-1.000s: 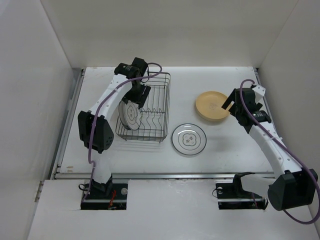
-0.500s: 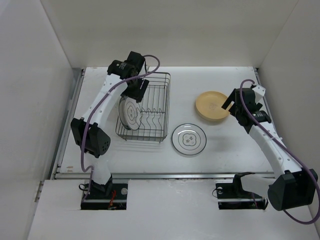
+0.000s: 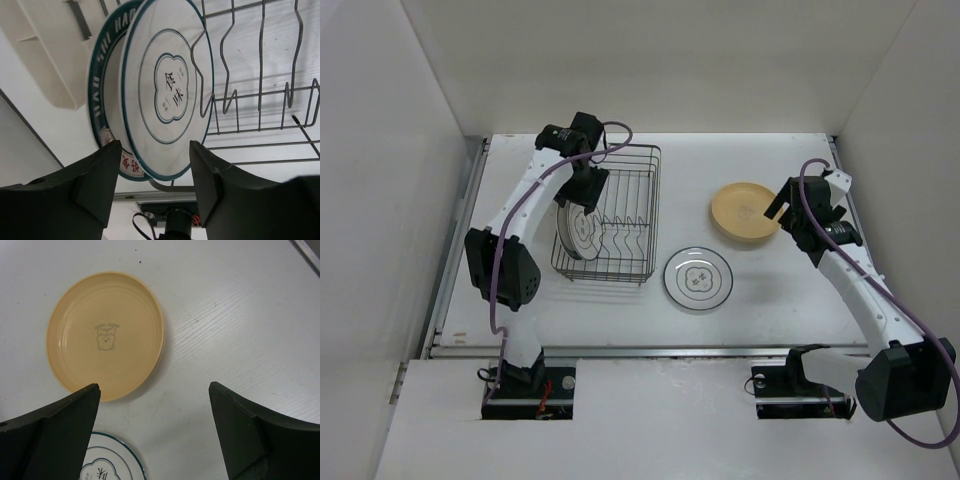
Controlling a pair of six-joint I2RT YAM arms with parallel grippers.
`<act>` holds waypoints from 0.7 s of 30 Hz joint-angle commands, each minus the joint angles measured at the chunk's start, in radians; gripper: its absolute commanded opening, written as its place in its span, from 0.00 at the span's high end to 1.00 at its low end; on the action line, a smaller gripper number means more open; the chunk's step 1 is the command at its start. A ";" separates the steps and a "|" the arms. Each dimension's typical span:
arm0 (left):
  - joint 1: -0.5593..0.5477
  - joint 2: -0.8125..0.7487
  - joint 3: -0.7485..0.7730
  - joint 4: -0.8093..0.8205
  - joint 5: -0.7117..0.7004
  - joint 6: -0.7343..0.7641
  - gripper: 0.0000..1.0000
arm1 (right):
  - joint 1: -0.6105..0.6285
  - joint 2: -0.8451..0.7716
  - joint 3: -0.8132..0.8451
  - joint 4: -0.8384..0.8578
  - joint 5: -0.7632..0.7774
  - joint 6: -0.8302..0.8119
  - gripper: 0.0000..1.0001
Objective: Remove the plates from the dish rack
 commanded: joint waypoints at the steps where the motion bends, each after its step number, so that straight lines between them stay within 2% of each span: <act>1: -0.001 0.016 -0.031 -0.012 0.064 -0.009 0.47 | 0.007 -0.012 0.011 0.019 0.024 -0.012 0.05; 7: -0.001 0.057 -0.051 -0.012 0.106 0.001 0.60 | 0.007 -0.012 0.012 0.010 0.033 -0.021 0.05; 9: 0.011 0.071 -0.051 -0.012 0.096 0.001 0.67 | 0.007 -0.012 0.012 0.010 0.033 -0.021 0.05; 11: 0.011 0.086 -0.051 -0.023 0.107 -0.009 0.79 | 0.007 -0.012 0.012 0.010 0.033 -0.021 0.05; 12: 0.020 0.099 -0.042 -0.032 0.107 -0.009 0.98 | 0.007 -0.012 0.012 0.010 0.033 -0.021 0.05; 19: 0.029 0.056 0.057 -0.050 0.118 -0.038 1.00 | 0.007 -0.012 0.012 0.010 0.033 -0.021 0.05; 21: 0.020 0.037 0.111 -0.050 0.069 -0.056 1.00 | 0.007 -0.012 0.012 0.010 0.033 -0.021 0.05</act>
